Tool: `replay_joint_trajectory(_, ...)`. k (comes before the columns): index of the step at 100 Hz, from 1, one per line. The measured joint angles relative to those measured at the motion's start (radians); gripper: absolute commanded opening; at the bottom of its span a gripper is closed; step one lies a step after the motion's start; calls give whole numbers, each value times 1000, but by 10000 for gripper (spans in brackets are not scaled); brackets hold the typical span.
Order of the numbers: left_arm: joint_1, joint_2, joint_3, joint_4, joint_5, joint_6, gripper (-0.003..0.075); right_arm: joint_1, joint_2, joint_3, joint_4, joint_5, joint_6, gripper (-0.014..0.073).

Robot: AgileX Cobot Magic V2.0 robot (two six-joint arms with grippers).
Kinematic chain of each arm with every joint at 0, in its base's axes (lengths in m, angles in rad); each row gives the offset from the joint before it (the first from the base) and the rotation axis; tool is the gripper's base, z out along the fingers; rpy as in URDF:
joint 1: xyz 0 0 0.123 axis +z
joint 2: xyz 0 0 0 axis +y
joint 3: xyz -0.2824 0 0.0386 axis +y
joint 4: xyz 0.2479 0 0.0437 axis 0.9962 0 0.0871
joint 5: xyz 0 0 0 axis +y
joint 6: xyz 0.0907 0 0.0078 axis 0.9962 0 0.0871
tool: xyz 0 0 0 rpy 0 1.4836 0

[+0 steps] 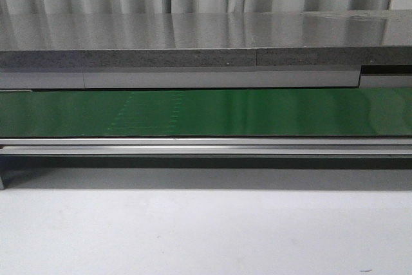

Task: Move button from left to right
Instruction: 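Lift the button with the right gripper and move it over the green tray, then lower the button into the green tray and open the right gripper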

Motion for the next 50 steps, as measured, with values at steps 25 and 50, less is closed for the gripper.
replay_joint_trajectory(25,0,0,0,0,0,0,5,153,-187,37,45,4,0,465)
replay_joint_trajectory(50,0,0,0,0,0,0,5,290,-403,191,120,-52,0,465)
